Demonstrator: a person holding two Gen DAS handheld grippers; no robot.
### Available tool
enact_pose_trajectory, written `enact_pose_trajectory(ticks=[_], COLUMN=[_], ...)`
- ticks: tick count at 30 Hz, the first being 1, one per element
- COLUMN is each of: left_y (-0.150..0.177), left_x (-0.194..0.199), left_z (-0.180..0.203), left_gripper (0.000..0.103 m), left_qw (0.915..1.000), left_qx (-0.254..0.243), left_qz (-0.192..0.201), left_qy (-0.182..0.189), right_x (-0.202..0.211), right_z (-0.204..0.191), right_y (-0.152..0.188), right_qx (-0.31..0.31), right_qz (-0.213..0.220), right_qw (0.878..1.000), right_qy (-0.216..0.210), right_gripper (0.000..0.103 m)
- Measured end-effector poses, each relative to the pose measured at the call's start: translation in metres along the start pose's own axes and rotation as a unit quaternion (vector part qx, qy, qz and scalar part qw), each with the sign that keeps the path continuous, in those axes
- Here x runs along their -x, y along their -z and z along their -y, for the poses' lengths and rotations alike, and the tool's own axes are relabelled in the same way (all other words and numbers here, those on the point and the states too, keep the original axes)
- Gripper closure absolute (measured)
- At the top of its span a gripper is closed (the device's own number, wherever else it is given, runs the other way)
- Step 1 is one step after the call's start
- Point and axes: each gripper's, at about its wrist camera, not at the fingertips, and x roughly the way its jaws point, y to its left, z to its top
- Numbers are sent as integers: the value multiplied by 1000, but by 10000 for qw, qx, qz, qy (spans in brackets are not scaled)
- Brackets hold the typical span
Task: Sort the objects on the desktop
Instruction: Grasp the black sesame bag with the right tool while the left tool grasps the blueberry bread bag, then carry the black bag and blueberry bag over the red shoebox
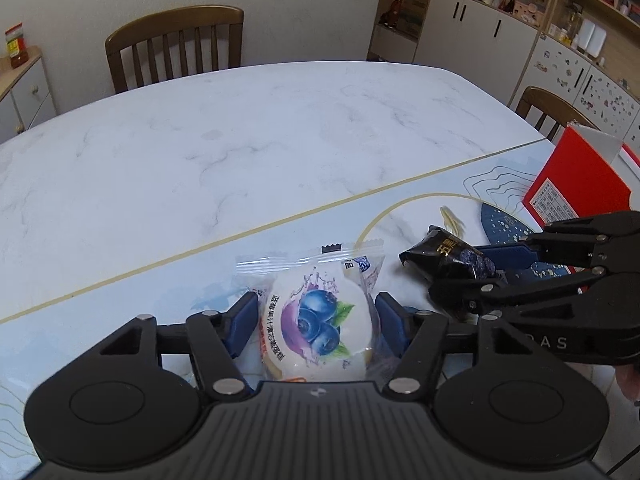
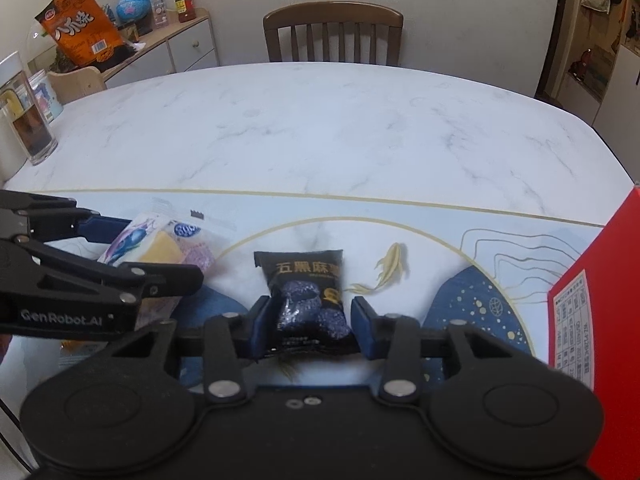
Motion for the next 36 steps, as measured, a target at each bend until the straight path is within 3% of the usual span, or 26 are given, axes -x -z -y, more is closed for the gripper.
enact_pose_trajectory(ticks=[3, 9, 22, 36], left_y=[-1, -2, -12, -21], left_x=[0, 1, 21, 60], left_z=[0, 2, 14, 43], left_gripper=[47, 50, 51, 51], left_qw=[10000, 10000, 9997, 9986], left_qx=[9, -37, -175, -317], left_qz=[0, 4, 173, 394], left_qy=[11, -13, 47, 173], right_x=[1, 5, 31, 86], right_z=[0, 1, 3, 15], right_y=[-1, -1, -3, 5], right_qx=[0, -62, -104, -246], right_qz=[5, 51, 270, 594], right_qw=[10000, 10000, 9995, 9977], right_qy=[7, 52, 131, 222], right_gripper=[63, 65, 65, 65])
